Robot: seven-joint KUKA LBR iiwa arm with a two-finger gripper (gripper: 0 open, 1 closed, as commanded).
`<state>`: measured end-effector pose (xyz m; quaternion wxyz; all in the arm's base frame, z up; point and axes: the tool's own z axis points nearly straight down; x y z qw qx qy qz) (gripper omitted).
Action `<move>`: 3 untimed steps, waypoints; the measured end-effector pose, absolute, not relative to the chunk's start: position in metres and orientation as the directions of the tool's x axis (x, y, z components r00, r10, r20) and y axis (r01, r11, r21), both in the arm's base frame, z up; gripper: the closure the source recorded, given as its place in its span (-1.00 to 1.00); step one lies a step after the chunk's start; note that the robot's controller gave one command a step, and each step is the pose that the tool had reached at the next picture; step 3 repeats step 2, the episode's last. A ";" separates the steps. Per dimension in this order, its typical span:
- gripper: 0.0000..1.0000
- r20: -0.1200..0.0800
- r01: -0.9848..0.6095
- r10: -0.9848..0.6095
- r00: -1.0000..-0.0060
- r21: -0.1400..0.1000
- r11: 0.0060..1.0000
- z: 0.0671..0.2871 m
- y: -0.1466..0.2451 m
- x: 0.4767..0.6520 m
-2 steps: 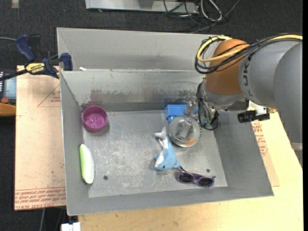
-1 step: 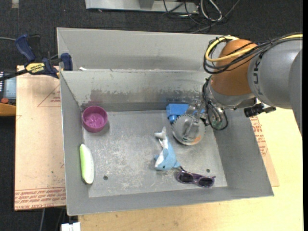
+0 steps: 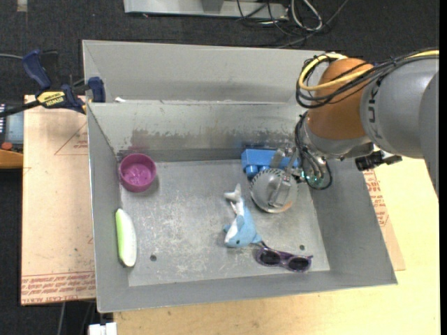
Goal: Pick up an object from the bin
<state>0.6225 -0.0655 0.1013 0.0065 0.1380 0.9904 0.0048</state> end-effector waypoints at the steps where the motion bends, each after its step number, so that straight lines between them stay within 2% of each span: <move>1: 1.00 -0.010 0.273 0.273 -0.962 0.009 0.962 0.102 -0.066 0.622; 3: 1.00 -0.010 0.273 0.273 -0.962 0.009 0.962 0.102 -0.066 0.622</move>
Offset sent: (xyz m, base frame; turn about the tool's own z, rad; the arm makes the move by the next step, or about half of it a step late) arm 0.0000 0.0000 0.0000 0.0000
